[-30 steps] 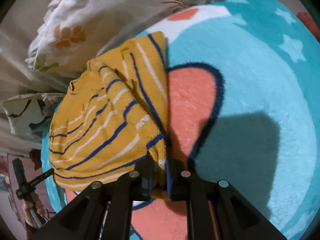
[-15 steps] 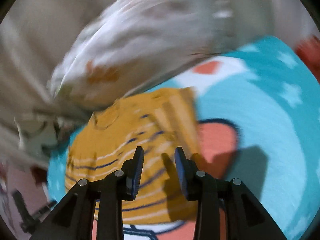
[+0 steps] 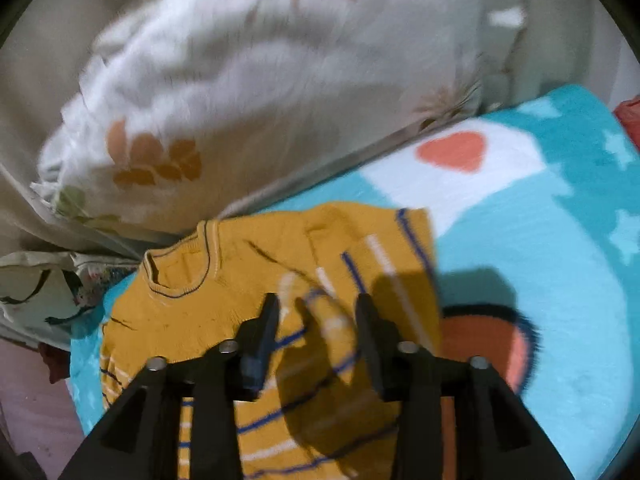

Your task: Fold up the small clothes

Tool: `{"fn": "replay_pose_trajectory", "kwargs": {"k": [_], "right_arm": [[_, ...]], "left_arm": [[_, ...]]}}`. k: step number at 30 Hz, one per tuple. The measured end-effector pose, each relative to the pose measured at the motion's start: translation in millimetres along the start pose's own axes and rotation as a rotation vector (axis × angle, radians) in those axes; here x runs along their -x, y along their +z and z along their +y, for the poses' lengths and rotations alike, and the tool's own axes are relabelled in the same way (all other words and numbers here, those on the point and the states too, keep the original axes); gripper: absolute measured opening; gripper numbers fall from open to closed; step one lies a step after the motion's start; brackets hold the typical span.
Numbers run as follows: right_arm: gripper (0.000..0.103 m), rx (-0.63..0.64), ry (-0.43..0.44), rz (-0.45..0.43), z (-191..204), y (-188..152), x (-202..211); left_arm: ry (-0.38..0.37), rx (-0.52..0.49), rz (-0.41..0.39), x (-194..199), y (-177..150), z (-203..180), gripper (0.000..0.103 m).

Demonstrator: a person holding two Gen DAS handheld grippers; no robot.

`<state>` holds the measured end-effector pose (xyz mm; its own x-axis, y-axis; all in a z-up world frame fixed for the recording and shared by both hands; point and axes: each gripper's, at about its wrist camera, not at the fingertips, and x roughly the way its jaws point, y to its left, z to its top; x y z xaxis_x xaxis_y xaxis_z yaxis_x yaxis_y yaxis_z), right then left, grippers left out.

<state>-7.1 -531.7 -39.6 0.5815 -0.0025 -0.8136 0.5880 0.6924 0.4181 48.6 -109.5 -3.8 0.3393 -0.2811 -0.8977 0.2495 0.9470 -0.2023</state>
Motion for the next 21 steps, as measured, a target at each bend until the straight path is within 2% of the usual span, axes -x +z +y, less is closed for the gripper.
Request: {"fn": "replay_pose_trajectory", "kwargs": {"k": [4,10,21], "right_arm": [[0.050,-0.001,0.026,-0.017,-10.3,-25.6,30.4],[0.051,0.036,0.003,-0.007,-21.6,-76.0,61.1],[0.055,0.120,-0.010,0.070,-27.2,-148.9,79.5]], "left_arm": [[0.014,-0.016,0.007,-0.7,-8.0,-10.4,0.067],[0.025,-0.052,0.011,0.5,-22.9,-31.5,0.067],[0.130,-0.190,-0.069,22.4,-60.8,-75.0,0.067]]}}
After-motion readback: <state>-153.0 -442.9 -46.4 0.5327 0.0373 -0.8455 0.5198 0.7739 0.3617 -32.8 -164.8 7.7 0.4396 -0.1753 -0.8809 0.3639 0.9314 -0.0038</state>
